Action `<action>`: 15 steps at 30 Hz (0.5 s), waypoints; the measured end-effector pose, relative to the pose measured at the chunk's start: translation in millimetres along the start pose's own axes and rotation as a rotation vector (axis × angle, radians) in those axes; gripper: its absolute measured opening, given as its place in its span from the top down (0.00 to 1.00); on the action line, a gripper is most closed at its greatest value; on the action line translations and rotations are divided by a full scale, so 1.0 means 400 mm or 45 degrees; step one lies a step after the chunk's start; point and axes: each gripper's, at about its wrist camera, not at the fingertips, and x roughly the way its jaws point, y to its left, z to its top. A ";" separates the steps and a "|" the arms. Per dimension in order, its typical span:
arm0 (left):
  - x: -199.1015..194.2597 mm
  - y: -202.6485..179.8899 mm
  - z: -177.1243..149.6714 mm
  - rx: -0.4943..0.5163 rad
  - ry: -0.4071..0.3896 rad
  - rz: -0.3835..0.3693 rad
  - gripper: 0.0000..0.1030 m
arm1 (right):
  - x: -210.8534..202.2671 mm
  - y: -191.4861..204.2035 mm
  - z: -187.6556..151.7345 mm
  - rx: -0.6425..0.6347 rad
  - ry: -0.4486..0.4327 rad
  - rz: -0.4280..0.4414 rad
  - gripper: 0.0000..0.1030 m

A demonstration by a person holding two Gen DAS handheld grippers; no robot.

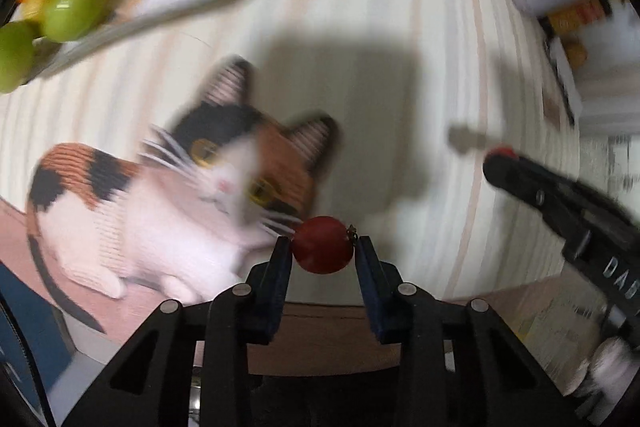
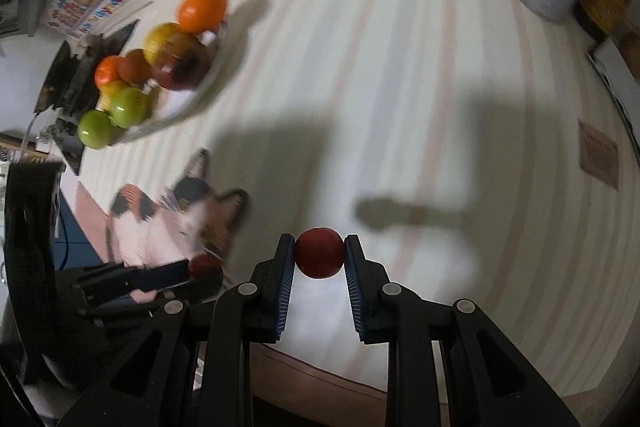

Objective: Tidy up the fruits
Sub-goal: 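Place the cherry tomato on the plate with the left tool while the right places its tomato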

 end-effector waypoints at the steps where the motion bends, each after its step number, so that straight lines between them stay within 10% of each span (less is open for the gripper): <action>1: -0.025 0.023 0.013 -0.034 -0.030 -0.006 0.71 | 0.001 0.017 0.012 -0.013 -0.009 0.017 0.74; 15: -0.198 0.306 0.250 -0.359 -0.252 -0.056 0.71 | 0.152 0.282 0.225 -0.158 -0.089 0.245 0.74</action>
